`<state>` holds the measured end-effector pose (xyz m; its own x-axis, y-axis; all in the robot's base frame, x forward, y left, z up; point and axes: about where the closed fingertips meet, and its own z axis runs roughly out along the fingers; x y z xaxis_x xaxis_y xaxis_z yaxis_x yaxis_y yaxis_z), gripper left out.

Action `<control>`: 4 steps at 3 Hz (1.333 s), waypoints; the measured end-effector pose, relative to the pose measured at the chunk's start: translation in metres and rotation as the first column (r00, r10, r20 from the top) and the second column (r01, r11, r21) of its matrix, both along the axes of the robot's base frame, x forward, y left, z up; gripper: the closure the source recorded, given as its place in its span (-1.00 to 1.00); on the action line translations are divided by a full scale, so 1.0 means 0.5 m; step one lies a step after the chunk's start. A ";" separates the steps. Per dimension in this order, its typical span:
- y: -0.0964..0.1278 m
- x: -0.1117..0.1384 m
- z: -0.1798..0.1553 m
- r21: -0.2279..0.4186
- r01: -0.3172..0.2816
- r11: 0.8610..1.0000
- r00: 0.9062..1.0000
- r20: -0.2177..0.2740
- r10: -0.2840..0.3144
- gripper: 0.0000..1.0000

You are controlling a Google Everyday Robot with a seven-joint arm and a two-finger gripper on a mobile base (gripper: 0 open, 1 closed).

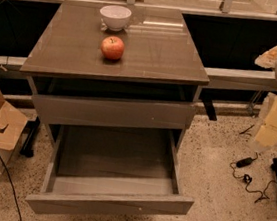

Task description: Place apple into middle drawer

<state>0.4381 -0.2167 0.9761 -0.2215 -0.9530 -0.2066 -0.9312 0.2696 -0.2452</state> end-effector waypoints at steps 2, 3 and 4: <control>0.023 0.029 -0.003 0.035 -0.001 0.999 1.000 0.027 0.000 -1.00; 0.064 0.075 -0.003 0.146 -0.010 0.989 0.999 0.052 0.002 -1.00; 0.123 0.128 -0.009 0.323 -0.040 0.946 0.998 0.058 0.023 -1.00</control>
Offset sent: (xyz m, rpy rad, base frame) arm 0.0348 0.0259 -0.0085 0.0831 -0.0436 0.0032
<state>0.5024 -0.1551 0.9714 -0.1729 -0.8390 -0.5159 -0.9287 0.3133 -0.1983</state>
